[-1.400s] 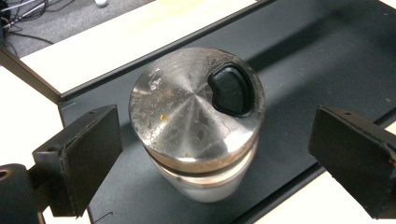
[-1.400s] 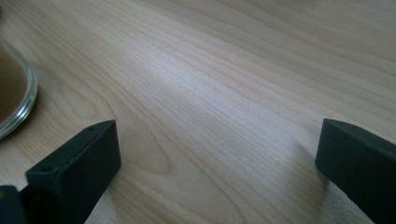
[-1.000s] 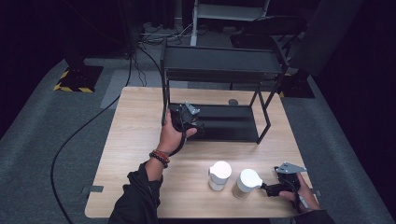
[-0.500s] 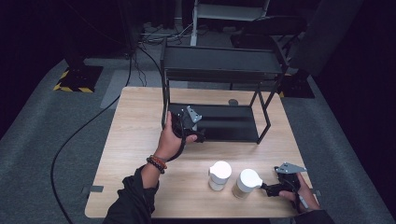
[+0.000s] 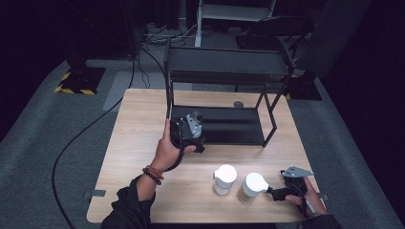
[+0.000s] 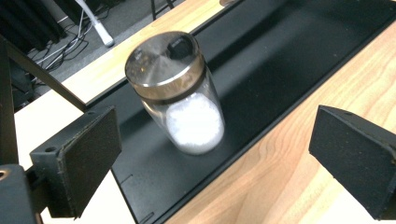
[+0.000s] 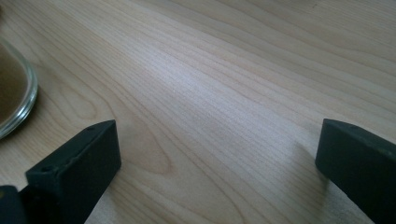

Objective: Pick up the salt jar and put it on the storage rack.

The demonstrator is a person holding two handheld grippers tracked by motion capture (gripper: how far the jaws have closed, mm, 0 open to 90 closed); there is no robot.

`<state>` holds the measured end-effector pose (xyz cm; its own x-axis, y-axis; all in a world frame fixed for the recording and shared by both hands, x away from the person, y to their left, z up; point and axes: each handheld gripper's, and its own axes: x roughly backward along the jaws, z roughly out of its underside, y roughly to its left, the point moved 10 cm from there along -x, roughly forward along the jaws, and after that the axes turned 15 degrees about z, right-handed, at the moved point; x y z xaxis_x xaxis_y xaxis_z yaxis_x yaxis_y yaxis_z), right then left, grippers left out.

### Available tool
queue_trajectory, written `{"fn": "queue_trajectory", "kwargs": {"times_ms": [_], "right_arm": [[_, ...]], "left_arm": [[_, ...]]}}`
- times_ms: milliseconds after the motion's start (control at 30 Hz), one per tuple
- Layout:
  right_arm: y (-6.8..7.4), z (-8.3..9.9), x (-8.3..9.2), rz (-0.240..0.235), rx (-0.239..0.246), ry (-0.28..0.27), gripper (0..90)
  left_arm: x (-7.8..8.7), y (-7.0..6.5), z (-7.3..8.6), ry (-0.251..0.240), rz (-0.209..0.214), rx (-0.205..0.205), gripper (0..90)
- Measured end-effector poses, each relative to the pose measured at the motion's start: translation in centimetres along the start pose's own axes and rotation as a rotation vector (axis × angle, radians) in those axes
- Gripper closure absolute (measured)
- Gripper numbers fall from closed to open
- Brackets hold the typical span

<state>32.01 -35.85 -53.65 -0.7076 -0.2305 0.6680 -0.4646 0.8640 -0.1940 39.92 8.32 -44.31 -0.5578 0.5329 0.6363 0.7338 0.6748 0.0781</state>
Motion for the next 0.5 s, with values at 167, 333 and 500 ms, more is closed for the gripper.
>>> {"fn": "queue_trajectory", "kwargs": {"times_ms": [167, 333, 500], "right_arm": [[0.0, 0.0, 0.0, 0.000, 0.000, 0.000, 0.0], [0.0, 0.0, 0.0, 0.000, 0.000, 0.000, 0.0], [0.0, 0.0, 0.0, 0.000, 0.000, 0.000, 0.0]], "left_arm": [[0.3, -0.4, 0.6, 0.006, 0.000, -0.017, 2.4], [0.6, -1.1, 1.5, 0.009, 0.005, -0.034, 2.4], [0.8, -1.6, 2.5, 0.016, -0.002, -0.041, 2.4]]}}
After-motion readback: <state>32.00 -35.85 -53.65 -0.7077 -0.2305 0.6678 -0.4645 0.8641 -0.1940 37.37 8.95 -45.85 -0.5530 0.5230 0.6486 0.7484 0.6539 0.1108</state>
